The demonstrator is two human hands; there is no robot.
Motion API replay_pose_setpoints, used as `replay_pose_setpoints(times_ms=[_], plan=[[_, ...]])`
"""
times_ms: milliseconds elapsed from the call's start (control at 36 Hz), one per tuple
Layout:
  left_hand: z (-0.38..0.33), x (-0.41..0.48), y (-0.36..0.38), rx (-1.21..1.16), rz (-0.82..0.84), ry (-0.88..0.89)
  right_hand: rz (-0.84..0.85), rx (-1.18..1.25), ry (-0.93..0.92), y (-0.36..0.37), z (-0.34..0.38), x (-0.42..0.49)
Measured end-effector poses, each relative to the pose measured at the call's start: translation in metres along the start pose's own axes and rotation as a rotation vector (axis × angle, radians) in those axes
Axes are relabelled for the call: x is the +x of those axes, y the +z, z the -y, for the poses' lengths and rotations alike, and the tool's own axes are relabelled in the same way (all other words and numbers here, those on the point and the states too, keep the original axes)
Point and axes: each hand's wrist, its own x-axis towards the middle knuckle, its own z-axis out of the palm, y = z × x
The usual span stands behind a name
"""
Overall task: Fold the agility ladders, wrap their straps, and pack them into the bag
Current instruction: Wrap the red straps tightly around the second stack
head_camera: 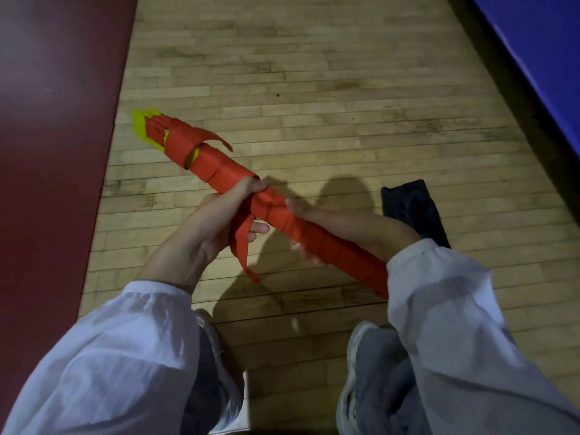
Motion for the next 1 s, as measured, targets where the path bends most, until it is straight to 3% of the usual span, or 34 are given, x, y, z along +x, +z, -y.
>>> replay_pose_setpoints(times_ms=[333,500,694,889,1000], plan=[[-0.004,-0.001,-0.002,-0.058,0.075,-0.083,-0.147,-0.072,-0.091,0.001,0.001,0.0],[-0.003,0.002,-0.003,-0.04,0.147,-0.088,-0.315,-0.173,-0.159,0.001,0.0,0.001],[0.0,0.004,0.001,-0.031,0.132,-0.08,-0.488,-0.209,-0.133,0.007,-0.005,0.008],[0.005,0.004,0.001,-0.131,0.074,-0.074,-0.711,-0.438,-0.137,0.019,0.001,0.009],[0.005,0.006,-0.002,-0.131,0.014,-0.084,-0.726,-0.473,-0.184,0.022,0.003,0.01]])
